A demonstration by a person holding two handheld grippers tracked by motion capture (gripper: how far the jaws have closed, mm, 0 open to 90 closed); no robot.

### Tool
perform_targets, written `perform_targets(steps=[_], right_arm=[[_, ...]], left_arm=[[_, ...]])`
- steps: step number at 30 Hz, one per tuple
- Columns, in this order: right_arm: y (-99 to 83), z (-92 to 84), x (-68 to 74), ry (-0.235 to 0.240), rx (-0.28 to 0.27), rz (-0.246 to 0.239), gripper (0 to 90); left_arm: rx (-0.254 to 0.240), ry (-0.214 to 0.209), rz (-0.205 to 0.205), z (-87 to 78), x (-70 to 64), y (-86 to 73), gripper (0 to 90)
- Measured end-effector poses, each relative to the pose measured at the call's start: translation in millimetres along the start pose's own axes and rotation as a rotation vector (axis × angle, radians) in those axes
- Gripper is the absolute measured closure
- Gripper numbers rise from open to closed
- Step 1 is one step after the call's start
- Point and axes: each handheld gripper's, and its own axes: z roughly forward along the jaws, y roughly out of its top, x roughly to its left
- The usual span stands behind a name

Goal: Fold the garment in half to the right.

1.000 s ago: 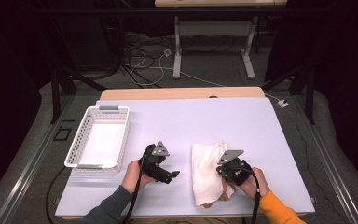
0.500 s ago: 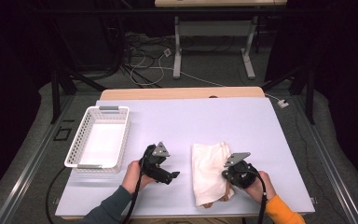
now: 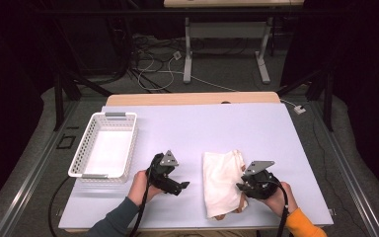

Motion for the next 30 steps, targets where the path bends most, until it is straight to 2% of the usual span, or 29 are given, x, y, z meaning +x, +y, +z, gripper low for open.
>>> perform_targets(steps=[1,2,5,11,14,19,30], right_arm=[[0.4,-1.6,-0.9,-0.012,-0.014,0.008,55.4],[1.1,-3.4,-1.9,-0.001,-0.021,0.015,50.2],[2.0,-6.7,-3.6,-0.007,-0.058,0.040,36.1],[1.4,-8.2,-8.8,0.017,-0.100,0.055,19.2],[1.4,-9.3,-11.5,0.020,-0.122,0.059,15.1],[-0.2,-10.5,-14.3,0.022,-0.148,0.079,9.2],[-2.8,-3.8,-20.1,0.012,-0.142,0.089,5.1]], left_arm=[[-0.004,0.003,0.001,-0.4,-0.1,-0.3,10.6],[-0.010,0.006,-0.002,-0.8,-0.7,-0.8,10.6],[-0.016,0.005,-0.004,-2.4,-1.7,-1.5,10.4],[-0.014,0.006,0.004,-2.3,-2.9,-1.2,10.2],[-0.018,0.010,0.007,-2.0,-4.5,-0.7,10.2],[-0.028,0.030,0.037,-2.3,-11.3,1.0,10.0],[-0.035,0.006,0.084,7.2,-27.2,2.5,7.8]])
